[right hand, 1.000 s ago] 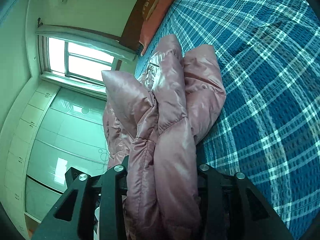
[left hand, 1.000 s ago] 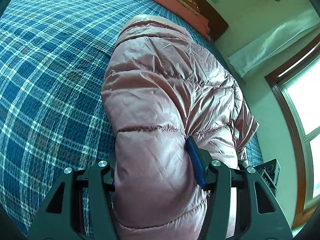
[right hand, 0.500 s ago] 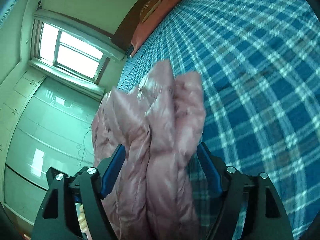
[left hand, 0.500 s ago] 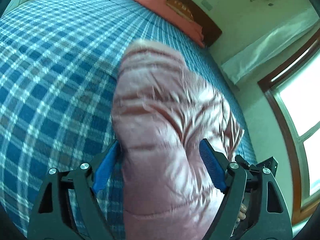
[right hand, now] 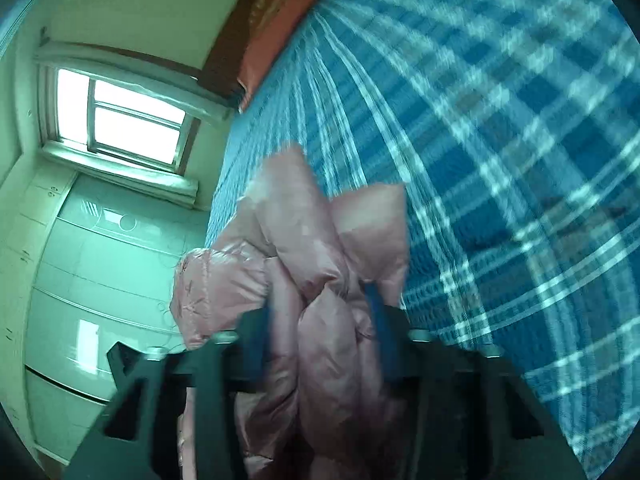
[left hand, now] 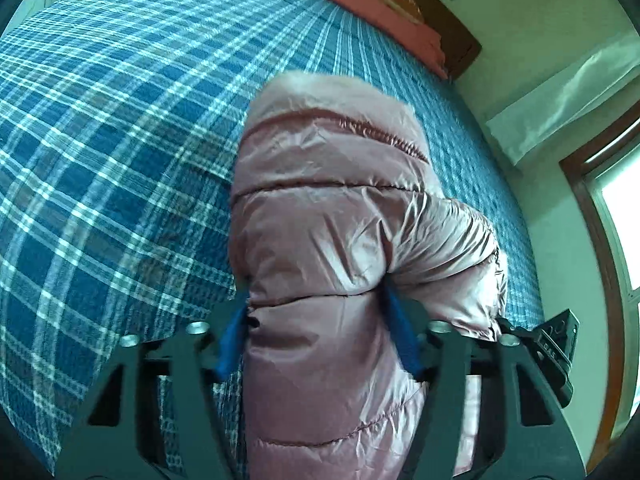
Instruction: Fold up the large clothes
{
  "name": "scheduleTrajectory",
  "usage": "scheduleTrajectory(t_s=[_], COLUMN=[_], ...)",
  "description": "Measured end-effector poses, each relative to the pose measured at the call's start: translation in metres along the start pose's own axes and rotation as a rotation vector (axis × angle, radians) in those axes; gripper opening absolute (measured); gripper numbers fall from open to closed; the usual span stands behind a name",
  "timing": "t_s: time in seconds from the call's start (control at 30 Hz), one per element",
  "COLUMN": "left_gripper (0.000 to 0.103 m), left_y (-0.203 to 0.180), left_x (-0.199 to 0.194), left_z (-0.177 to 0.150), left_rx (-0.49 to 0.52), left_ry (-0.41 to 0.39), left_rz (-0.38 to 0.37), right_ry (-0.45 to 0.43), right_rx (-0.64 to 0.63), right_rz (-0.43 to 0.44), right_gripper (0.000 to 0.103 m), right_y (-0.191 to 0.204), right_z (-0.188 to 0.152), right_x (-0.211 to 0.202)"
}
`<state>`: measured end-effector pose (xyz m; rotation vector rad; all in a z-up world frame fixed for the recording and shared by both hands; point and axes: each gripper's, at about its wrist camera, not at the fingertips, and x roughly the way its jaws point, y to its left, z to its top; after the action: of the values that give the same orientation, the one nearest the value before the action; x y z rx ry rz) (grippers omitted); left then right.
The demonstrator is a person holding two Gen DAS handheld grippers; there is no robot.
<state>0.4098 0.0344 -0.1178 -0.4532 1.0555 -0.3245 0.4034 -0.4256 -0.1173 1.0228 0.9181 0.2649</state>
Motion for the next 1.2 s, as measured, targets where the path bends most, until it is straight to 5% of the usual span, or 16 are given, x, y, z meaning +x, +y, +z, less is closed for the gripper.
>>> scheduleTrajectory(t_s=[0.2, 0.3, 0.33, 0.7, 0.8, 0.83, 0.87, 0.9, 0.97, 1.07, 1.2], left_gripper=[0.058, 0.072, 0.074, 0.085, 0.086, 0.083, 0.069, 0.055, 0.043, 0.042, 0.058], left_y=[0.001, 0.005, 0.007, 0.012, 0.01, 0.011, 0.011, 0.012, 0.012, 0.011, 0.005], left_x=[-0.006, -0.024, -0.034, -0.101, -0.103, -0.103, -0.102, -0.103, -0.103, -0.102, -0.112], left_z=[-0.002, -0.013, -0.021, -0.147, -0.17, -0.173, -0.175, -0.176, -0.175, -0.176, -0.18], left_rx=[0.017, 0.001, -0.009, -0.119, -0.126, -0.121, -0.118, -0.117, -0.097, -0.072, -0.042], left_ry=[0.014, 0.005, 0.0, -0.011, -0.03, -0.033, -0.034, -0.032, -0.026, -0.023, -0.056], left_rz=[0.013, -0.008, -0.029, -0.197, -0.204, -0.201, -0.185, -0.174, -0.145, -0.12, -0.079], right_ry=[-0.007, -0.011, -0.015, 0.032, 0.029, 0.023, 0.031, 0.037, 0.041, 0.03, 0.015], right_rx=[-0.033, -0.029, -0.025, 0.028, -0.001, -0.01, -0.01, -0.007, -0.016, -0.017, -0.009], right_rz=[-0.022, -0.006, 0.011, 0.158, 0.145, 0.123, 0.122, 0.131, 0.119, 0.108, 0.092], right_gripper=[0.038, 0.067, 0.069, 0.075, 0.074, 0.064, 0.043, 0.035, 0.026, 0.026, 0.034], right_y=[0.008, 0.01, 0.009, -0.012, -0.007, -0.004, -0.003, -0.003, 0.0, 0.007, 0.001], right_z=[-0.009, -0.024, -0.033, -0.155, -0.173, -0.178, -0.181, -0.183, -0.187, -0.187, -0.195], right_x=[-0.012, -0.032, -0.042, -0.108, -0.111, -0.111, -0.11, -0.11, -0.108, -0.099, -0.113])
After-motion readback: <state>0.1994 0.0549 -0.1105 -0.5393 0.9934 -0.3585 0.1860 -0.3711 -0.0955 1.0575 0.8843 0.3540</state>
